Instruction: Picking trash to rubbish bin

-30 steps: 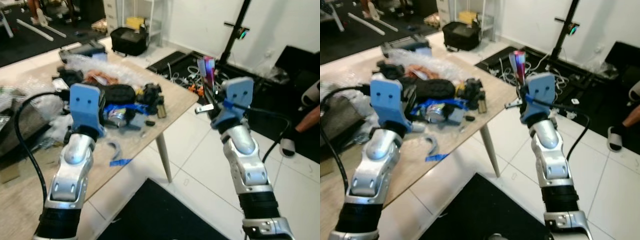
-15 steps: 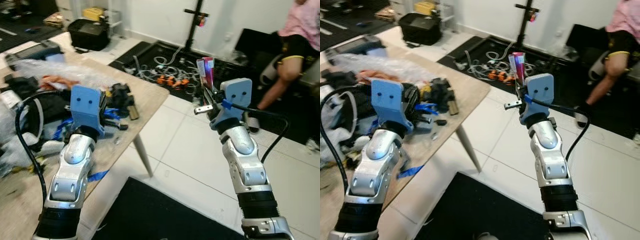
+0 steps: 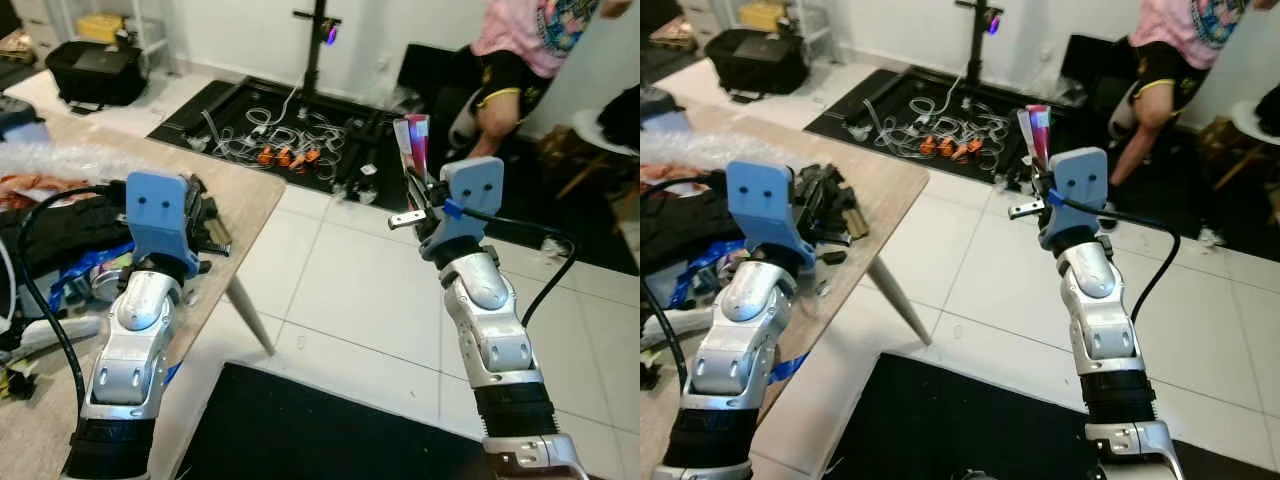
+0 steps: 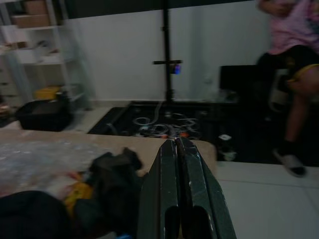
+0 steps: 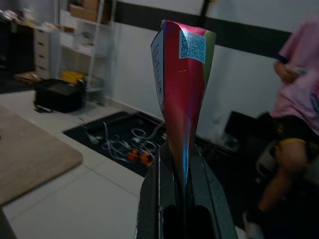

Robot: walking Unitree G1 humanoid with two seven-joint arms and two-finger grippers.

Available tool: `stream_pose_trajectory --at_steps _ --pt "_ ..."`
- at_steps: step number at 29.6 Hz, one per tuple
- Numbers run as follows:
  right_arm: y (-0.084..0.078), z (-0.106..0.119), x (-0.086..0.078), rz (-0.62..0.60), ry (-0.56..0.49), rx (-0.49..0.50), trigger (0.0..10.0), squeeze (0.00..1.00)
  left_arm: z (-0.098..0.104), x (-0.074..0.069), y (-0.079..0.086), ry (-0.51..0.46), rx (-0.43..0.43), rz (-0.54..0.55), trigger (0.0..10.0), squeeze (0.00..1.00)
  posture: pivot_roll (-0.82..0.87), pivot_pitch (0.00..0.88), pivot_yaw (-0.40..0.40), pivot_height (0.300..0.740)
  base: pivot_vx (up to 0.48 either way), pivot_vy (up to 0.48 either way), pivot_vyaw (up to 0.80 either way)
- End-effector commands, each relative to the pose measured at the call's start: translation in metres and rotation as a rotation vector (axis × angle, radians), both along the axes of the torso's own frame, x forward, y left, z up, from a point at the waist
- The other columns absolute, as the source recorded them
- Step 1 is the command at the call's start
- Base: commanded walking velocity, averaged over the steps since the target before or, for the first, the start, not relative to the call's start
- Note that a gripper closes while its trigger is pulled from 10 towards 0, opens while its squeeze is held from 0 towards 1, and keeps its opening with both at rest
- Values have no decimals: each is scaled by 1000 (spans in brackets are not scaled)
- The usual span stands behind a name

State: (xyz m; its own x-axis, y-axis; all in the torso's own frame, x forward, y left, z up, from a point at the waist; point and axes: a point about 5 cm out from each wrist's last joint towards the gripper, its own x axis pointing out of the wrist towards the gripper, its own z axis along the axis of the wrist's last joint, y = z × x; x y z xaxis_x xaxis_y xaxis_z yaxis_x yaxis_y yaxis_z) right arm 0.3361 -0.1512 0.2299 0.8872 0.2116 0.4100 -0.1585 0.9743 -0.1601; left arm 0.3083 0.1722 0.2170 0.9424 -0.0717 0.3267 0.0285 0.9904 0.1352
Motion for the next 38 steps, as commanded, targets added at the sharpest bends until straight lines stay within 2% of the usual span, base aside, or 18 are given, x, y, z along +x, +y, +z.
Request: stream_pose_trajectory --at_steps 1,4,6,8,12,17,21,23,24,32,38 --pt "-1 -6 -1 -4 17 10 10000 0 -8 -2 -1 29 0 -19 10000 0 21 117 -54 740 0 0 -606" --pt "-1 -8 -2 -4 27 18 10000 0 -13 -4 0 36 -8 -33 10000 0 12 109 -57 740 0 0 -606" --pt "-2 -20 -4 4 66 8 10000 0 -19 -8 1 40 -85 -71 10000 0 14 102 -58 740 0 0 -606" --pt "-3 -32 -6 12 106 5 10000 0 -24 -11 4 47 -107 -93 10000 0 14 104 -59 740 0 0 -603" --pt "-4 -55 -13 26 183 24 10000 0 -48 -23 8 117 -103 -97 10000 0 16 104 -62 740 0 0 -606" --pt "-8 -64 -18 14 215 48 10000 0 -61 -33 14 161 -112 -82 10000 0 16 126 -58 740 0 0 -606" --pt "-19 -87 -27 -13 275 28 10000 0 -78 -46 20 198 -135 -61 10000 0 19 131 -58 740 0 0 -606" --pt "-21 -93 -29 -17 293 20 10000 0 -83 -48 22 208 -129 -48 10000 0 19 131 -58 740 0 0 -613" --pt "-25 -104 -33 -27 330 19 10000 0 -93 -52 24 235 -100 -32 10000 0 19 131 -58 740 0 0 -606" --pt "-30 -122 -39 -53 385 18 10000 0 -112 -56 20 304 -102 1 10000 0 18 132 -53 740 0 0 -607" --pt "-30 -126 -39 -61 391 22 10000 0 -108 -50 12 289 -66 -44 10000 0 39 122 -28 740 0 0 -604"
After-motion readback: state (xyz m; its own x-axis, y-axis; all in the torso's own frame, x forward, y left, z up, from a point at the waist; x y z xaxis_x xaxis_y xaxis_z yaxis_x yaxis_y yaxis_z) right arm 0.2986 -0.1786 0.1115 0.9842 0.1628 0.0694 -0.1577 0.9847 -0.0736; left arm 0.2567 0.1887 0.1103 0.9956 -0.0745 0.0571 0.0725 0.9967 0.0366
